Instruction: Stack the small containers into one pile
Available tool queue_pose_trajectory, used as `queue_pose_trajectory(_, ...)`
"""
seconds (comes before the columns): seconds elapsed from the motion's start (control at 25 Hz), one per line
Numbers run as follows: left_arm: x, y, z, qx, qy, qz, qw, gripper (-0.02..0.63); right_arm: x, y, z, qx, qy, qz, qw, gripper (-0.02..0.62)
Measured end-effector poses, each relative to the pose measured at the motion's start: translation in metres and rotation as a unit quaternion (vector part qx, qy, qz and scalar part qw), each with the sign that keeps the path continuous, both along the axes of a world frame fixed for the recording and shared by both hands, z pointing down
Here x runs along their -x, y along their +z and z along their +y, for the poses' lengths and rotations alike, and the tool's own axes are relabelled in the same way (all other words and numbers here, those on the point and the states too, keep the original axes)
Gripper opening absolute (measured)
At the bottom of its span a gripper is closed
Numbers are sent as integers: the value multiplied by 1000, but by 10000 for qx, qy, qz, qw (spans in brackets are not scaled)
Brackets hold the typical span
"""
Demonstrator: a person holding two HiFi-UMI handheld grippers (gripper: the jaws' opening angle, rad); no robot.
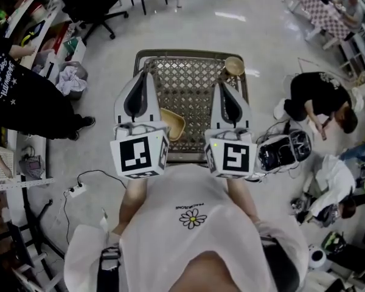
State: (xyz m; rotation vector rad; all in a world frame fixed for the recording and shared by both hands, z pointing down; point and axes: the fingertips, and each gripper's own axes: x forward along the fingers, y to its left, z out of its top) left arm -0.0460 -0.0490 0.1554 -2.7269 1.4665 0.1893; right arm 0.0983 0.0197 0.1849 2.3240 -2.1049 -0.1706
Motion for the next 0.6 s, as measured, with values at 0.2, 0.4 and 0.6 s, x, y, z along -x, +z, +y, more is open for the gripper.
queue_pose_trajectory(0.2, 2, 0, 5, -6, -140, 13, 9999, 25, -5, 0, 4, -17, -77, -29, 10000, 32)
queue_pose_trajectory(0.4, 5, 2, 8, 102, -228, -4, 9997, 25, -7, -3, 6, -7, -124, -65, 9999, 31)
queue_pose_trajectory(0.6, 7, 19, 4, 371, -238, -153, 9989, 25, -4, 6, 2, 105, -187, -156, 9996, 31)
